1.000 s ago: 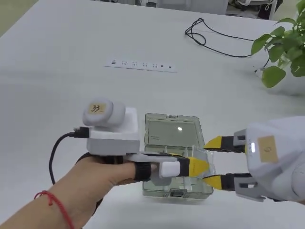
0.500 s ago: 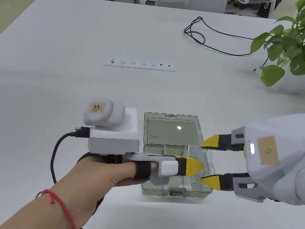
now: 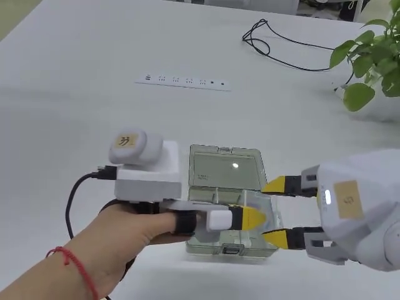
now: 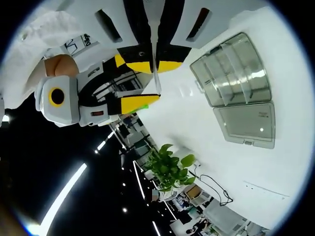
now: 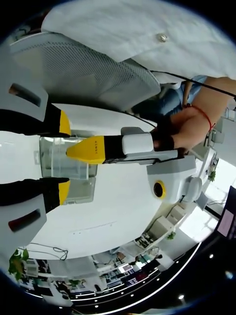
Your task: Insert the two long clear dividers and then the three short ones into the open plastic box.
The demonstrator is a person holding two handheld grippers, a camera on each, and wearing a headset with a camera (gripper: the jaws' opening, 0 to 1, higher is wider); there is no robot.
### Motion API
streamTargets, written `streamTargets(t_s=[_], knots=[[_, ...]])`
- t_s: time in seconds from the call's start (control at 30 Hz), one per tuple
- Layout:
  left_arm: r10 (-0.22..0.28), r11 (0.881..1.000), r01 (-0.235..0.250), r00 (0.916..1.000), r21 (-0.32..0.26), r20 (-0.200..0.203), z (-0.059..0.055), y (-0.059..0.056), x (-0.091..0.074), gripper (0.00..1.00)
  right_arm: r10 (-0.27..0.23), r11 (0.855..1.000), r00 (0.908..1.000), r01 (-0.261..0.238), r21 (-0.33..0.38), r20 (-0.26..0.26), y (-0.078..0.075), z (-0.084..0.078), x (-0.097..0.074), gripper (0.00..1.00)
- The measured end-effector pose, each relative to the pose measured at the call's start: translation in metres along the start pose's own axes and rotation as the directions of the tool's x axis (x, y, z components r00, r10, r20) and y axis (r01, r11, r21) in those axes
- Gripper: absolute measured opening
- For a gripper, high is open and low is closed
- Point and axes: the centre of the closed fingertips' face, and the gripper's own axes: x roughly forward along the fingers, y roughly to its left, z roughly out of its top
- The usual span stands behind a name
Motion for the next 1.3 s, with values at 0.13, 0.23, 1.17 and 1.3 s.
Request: streamTargets(t_s=[0.13,0.23,1.17,1.3], knots=[[0.003,1.000,-0.003,1.0000,0.017,-0.002,-0.001,0.000,0.000,0.00,-0.005,1.000,1.0000,0.005,0.007,-0.001,-0.002,0.000,0.000,0.33],[0.002,1.000,-0.002,1.0000,0.009,0.007,0.000,0.000,0.000,0.00,-0.005,1.000,1.0000,0.005,0.012,0.002,-0.002,0.000,0.000,0.33],[-0.060,0.794,0.104,0.9939,0.599,-0.093,-0.016,-0.026,-0.008,0.00,0.330,0.895,0.9102,-0.386,0.223,0.250,-0.011,0.018,-0.037,0.18],[-0.072,0.750,0.118,0.9926,0.650,-0.098,-0.015,-0.028,-0.007,0.00,0.409,0.858,0.8733,-0.467,0.213,0.264,-0.001,0.023,-0.037,0.15]])
